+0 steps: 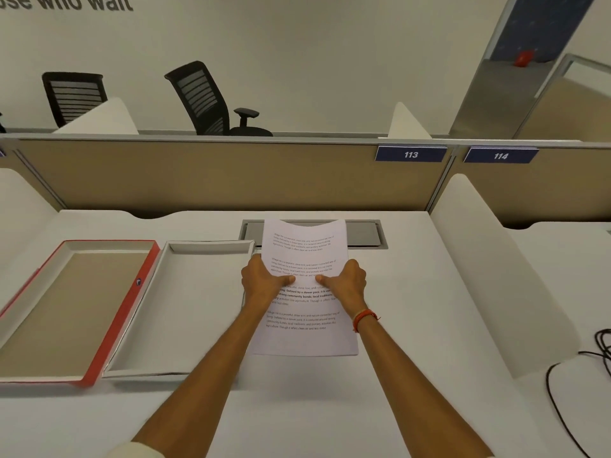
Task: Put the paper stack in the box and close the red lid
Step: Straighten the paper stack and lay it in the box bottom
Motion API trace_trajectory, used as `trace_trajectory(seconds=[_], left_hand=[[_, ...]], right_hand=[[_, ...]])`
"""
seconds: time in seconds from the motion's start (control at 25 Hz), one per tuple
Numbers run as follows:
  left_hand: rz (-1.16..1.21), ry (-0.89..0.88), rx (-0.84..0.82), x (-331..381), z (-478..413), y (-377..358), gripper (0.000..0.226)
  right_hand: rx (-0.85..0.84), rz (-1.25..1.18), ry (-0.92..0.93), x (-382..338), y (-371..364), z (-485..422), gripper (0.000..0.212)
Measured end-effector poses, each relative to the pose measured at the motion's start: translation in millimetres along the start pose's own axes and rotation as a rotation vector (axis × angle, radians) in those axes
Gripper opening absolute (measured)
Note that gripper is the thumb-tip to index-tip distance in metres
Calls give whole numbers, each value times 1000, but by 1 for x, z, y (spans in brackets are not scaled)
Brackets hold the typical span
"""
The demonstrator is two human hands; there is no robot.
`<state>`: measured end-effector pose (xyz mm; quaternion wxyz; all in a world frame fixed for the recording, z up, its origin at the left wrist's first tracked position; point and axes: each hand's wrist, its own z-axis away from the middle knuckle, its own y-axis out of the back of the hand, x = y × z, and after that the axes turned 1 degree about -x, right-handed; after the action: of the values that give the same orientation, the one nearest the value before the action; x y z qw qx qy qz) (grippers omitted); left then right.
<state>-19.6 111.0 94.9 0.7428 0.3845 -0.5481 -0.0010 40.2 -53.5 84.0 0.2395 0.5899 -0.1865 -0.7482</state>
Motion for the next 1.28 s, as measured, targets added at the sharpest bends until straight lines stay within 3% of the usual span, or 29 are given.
trace_trajectory(seconds=[0.72,1.28], left_hand=[[-35,125,13,-152,-86,181,65],[12,114,-67,-199,-118,182,57]], right_hand=[[-75,35,31,-108,-223,56,56],[-94,51,-56,-100,-278,48,48]])
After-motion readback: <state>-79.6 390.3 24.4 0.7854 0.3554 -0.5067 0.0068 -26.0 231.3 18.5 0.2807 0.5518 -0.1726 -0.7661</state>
